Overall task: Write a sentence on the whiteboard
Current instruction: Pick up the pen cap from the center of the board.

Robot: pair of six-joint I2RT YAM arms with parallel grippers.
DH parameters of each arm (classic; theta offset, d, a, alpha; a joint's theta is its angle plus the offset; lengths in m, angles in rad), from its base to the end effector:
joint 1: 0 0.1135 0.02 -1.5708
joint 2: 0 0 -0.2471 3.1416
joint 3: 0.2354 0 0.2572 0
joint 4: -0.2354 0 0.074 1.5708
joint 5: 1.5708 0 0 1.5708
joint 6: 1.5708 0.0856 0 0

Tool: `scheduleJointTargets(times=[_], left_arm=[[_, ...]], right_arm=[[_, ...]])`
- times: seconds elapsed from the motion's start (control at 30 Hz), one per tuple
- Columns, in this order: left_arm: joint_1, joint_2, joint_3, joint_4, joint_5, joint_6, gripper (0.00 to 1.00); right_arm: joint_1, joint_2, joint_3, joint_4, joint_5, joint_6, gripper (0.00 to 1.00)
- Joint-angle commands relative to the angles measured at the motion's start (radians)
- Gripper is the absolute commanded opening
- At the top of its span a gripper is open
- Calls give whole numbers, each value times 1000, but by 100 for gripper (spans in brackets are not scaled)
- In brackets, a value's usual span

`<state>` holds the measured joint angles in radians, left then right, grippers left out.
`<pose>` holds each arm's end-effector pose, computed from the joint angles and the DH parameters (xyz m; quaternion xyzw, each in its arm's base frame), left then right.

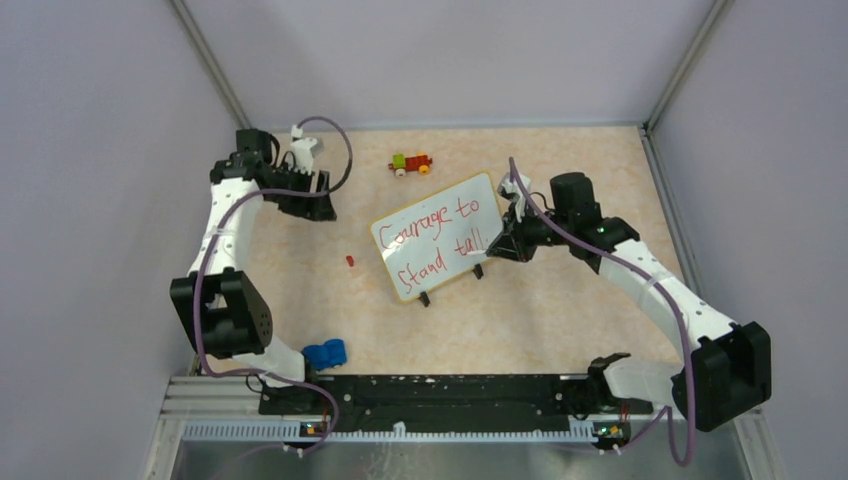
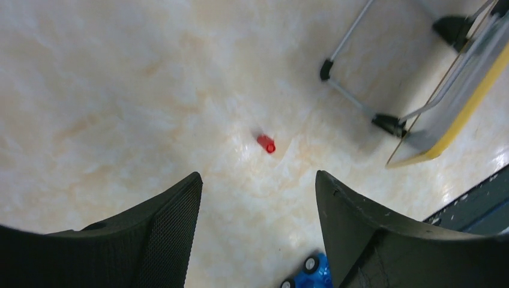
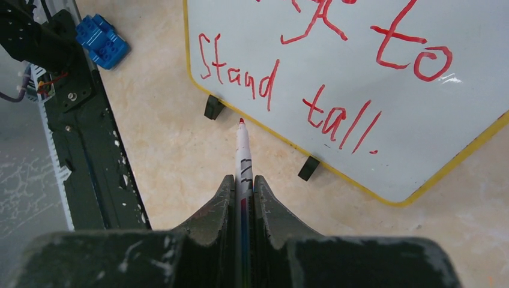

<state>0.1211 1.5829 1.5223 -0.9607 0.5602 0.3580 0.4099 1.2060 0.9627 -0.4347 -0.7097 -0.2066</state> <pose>0.3557 -0.0025 0.2804 0.1838 0.9096 -0.1966 0.3164 0.2504 0.1696 0.2552 -0.3995 0.7604 0.3529 0.3709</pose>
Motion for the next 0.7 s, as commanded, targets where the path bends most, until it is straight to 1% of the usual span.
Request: scheduleJointTargets(times=[0.0, 0.1, 0.23, 0.4, 0.5, 0.6, 0.67], left_arm=[[-11, -61, -135, -43, -67, 110, 74], [-12, -57, -218, -43, -36, 130, 71], [-18, -17, -262, -27, -11, 98, 69], [-54, 30, -278, 43, -30, 16, 70], [-91, 53, -281, 79, -48, -22, 68], [-116, 61, -289, 111, -41, 5, 64], [-117, 49, -291, 149, -71, 20, 62]], right_arm=[[-6, -26, -2, 47, -41, 22, 0], [-6, -24, -13, 58, -43, 22, 0], [-6, -23, -12, 55, -48, 22, 0], [-6, -25, -19, 53, -43, 15, 0], [-6, -29, -22, 49, -43, 13, 0], [-6, -29, -22, 50, -43, 13, 0], [-6, -29, -24, 48, -43, 13, 0]])
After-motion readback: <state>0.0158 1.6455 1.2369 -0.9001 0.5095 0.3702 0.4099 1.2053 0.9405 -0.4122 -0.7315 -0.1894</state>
